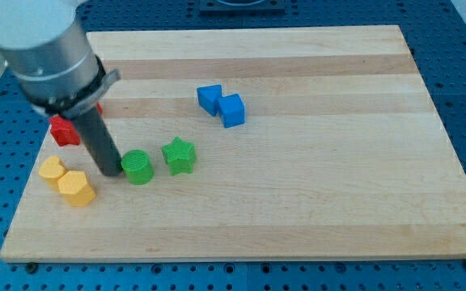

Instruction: Separate the yellow hexagon from the yellow heart

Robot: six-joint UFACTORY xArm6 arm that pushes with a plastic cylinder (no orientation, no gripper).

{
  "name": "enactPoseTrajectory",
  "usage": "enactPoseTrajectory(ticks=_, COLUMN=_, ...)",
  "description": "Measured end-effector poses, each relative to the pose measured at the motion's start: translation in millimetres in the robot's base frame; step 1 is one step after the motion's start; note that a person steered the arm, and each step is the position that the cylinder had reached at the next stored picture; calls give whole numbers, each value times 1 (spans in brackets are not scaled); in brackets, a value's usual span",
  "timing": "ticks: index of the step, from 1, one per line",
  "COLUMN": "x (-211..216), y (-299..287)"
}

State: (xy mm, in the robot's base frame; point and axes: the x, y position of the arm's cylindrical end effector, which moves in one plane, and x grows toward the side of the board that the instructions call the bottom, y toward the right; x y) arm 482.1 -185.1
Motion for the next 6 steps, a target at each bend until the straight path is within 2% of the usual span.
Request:
enactPoseTrajectory(ticks=1, x=-38, y=-8)
enactPoseTrajectory(ticks=2, x=-21, y=-45)
enactPoseTrajectory(ticks=4, x=48, y=-42)
enactPoseTrajectory(ticks=6, x=-3, y=-52)
